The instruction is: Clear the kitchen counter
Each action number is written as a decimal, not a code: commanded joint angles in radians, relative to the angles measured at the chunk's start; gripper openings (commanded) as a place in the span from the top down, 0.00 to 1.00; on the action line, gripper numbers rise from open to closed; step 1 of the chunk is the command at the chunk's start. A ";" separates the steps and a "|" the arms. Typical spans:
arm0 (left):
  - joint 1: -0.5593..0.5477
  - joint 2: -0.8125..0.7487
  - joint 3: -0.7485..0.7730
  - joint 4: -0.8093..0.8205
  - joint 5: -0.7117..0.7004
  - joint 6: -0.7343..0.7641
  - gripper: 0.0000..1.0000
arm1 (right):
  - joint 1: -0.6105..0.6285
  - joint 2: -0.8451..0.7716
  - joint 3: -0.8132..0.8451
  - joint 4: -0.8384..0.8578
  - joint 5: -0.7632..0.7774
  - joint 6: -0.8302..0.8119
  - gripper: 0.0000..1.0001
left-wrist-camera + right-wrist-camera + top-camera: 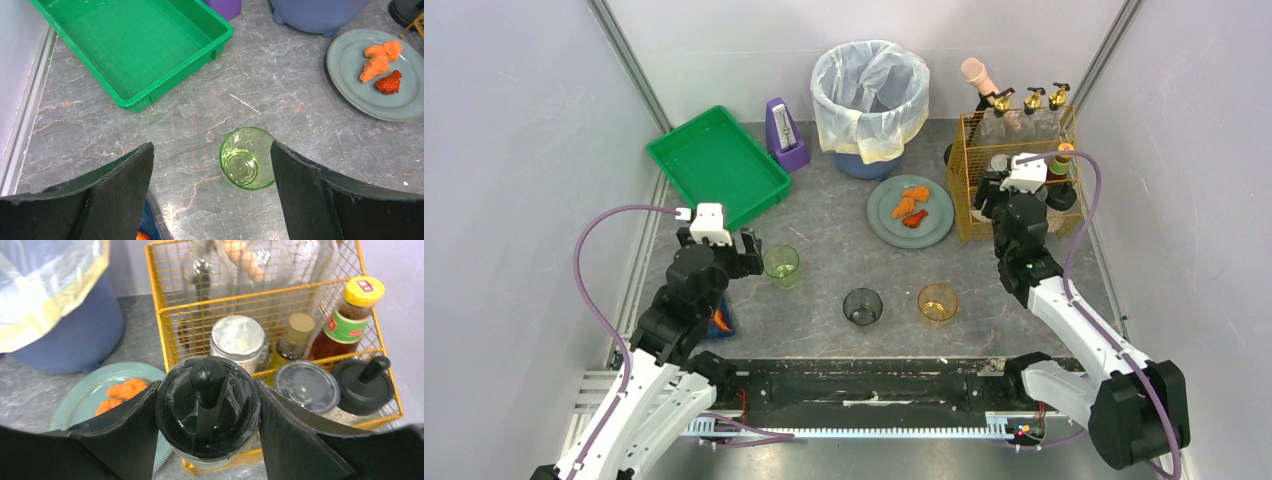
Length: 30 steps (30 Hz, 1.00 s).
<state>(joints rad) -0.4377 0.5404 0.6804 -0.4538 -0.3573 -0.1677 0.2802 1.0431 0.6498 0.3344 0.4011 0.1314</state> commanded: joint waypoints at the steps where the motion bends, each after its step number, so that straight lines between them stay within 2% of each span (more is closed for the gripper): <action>1: 0.007 0.000 0.004 0.049 0.006 -0.003 0.08 | -0.028 -0.027 -0.013 0.093 0.058 0.016 1.00; 16: 0.021 -0.003 0.005 0.051 0.004 -0.001 0.08 | -0.109 0.115 -0.129 0.355 -0.056 0.015 1.00; 30: 0.034 -0.011 0.007 0.051 0.016 -0.003 0.08 | -0.117 0.157 -0.252 0.554 -0.119 -0.016 1.00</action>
<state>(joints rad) -0.4095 0.5400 0.6804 -0.4526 -0.3565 -0.1677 0.1658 1.1805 0.4454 0.7765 0.3096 0.1162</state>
